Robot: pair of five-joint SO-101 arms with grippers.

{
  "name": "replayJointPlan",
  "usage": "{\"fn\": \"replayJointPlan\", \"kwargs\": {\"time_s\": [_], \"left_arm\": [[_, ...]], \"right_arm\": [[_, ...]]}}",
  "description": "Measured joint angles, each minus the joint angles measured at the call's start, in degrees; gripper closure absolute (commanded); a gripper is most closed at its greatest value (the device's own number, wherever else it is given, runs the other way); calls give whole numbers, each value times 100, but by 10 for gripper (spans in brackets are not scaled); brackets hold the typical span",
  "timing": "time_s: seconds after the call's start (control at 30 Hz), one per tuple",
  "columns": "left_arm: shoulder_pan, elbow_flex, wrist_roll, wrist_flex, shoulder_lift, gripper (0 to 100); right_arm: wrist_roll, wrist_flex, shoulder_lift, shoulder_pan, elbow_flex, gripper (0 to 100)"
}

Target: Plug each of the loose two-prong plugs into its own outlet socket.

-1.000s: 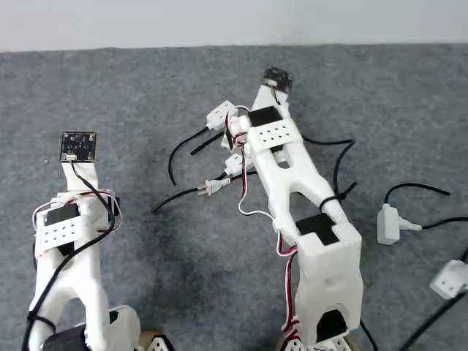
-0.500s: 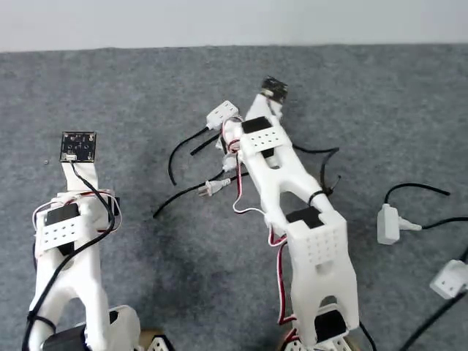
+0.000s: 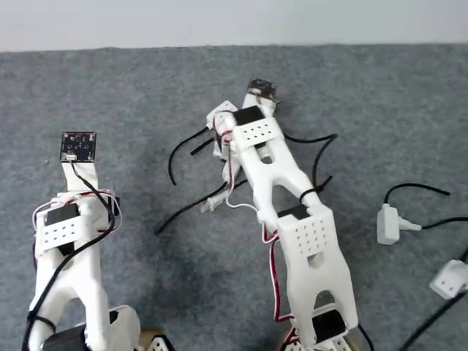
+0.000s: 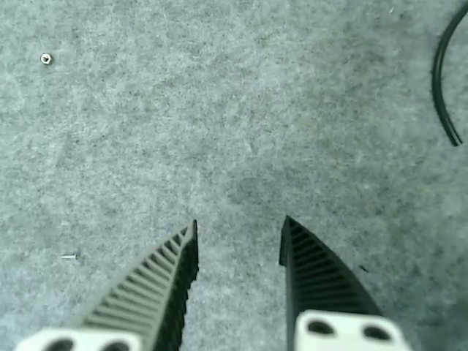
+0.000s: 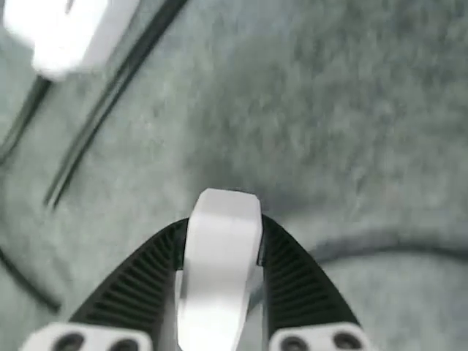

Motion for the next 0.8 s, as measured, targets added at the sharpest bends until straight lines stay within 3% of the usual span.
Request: {"fn": "replayJointPlan", "kwargs": {"time_s": [0.23,0.5,0.67,0.8], "left_arm": [[0,0,0,0,0,822],[0,0,0,0,0,822],[-9,0,0,0,0,822],[-9,0,0,0,0,822]], "right_arm": [[185,1363,-527,-1213,-88,991],[633,1521,-554,-2048,237,991],[1345,1222,-273,-2101,440,983],[1697,1248,-193,-2092,440,887]]}}
